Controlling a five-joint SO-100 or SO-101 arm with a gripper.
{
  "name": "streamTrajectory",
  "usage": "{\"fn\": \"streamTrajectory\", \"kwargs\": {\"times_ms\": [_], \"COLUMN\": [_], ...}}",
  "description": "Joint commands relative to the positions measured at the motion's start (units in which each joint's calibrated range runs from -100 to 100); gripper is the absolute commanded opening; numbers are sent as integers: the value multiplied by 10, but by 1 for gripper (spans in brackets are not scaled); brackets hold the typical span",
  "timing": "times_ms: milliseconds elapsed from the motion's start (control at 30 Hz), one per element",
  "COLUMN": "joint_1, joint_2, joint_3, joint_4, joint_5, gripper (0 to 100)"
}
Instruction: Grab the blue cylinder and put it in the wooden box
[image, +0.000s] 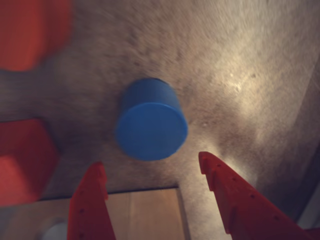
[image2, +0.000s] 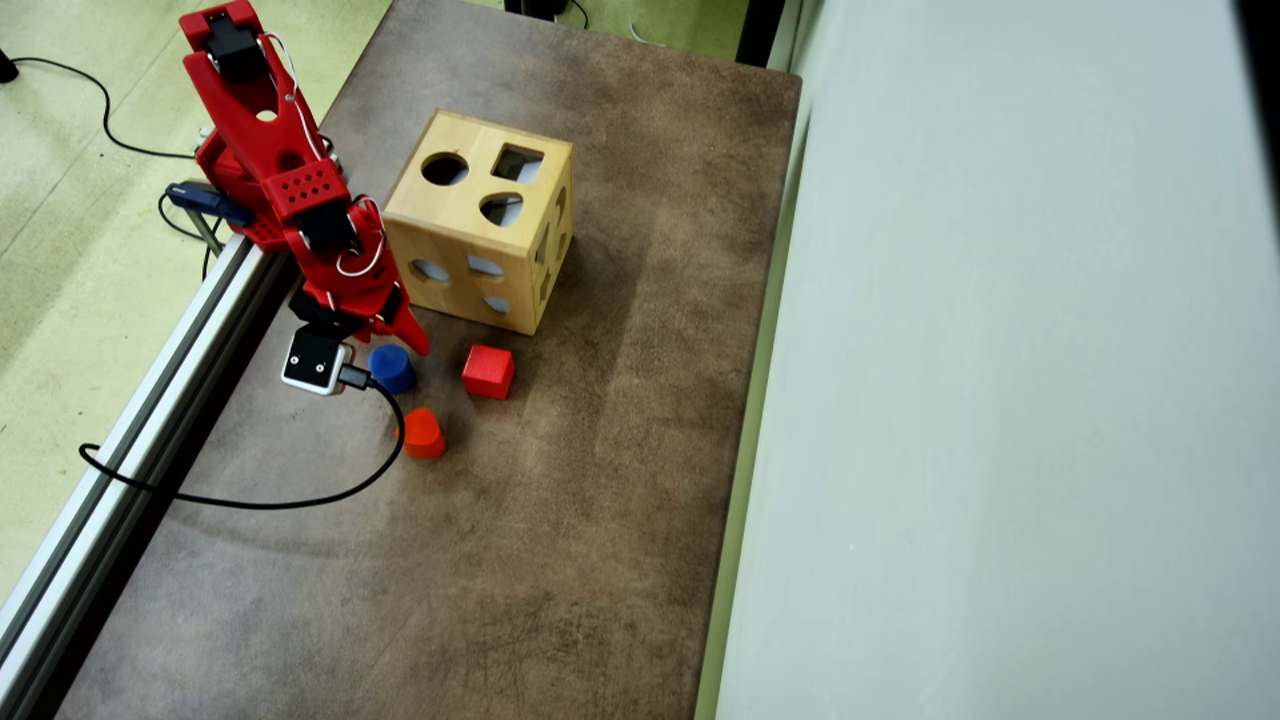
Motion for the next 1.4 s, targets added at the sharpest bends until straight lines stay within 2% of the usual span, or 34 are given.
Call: {"fn": "streamTrajectory", "kwargs": {"times_ms": [0,600,800,1367], "joint_1": [4,5,22,26], "joint_2": [6,35,35,36], "joint_3": [-8,-15,-14,-14], "joint_4": [2,-11,-53,-56], "joint_5": [-2,-3,0,-2], "gripper": [30,30,30,29]}}
